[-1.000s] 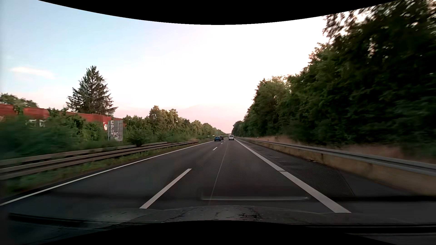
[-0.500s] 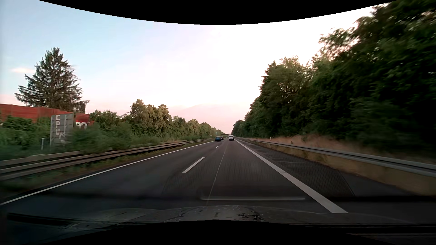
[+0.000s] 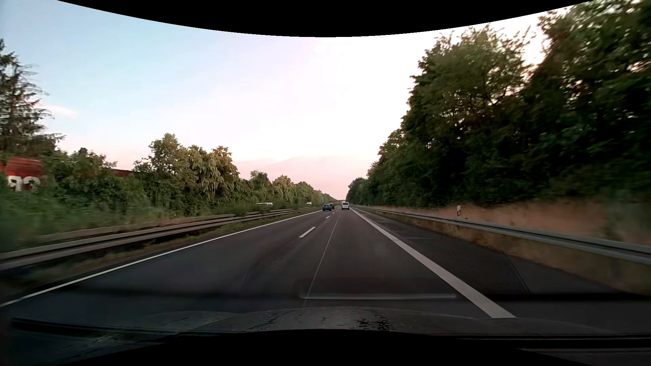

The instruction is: Follow the waypoints while adhering to traffic rules and regulations

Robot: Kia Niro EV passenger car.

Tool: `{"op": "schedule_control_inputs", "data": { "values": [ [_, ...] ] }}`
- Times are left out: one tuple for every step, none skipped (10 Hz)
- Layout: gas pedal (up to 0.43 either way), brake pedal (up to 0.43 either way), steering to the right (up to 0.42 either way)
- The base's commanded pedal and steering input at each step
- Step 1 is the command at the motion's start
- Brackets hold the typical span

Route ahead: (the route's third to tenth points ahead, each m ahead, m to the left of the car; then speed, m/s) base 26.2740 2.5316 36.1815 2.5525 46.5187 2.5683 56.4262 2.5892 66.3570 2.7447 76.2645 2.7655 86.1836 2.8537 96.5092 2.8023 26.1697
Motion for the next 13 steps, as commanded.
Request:
{"op": "schedule_control_inputs", "data": {
  "values": [
    [0.26, 0.0, -0.004],
    [0.24, 0.0, -0.004],
    [0.24, 0.0, -0.004],
    [0.228, 0.0, -0.004],
    [0.22, 0.0, -0.004],
    [0.22, 0.0, -0.004],
    [0.209, 0.0, -0.004],
    [0.197, 0.0, -0.004],
    [0.197, 0.0, -0.004],
    [0.197, 0.0, -0.004],
    [0.197, 0.0, -0.004],
    [0.197, 0.0, -0.004],
    [0.197, 0.0, -0.004]
  ]
}}
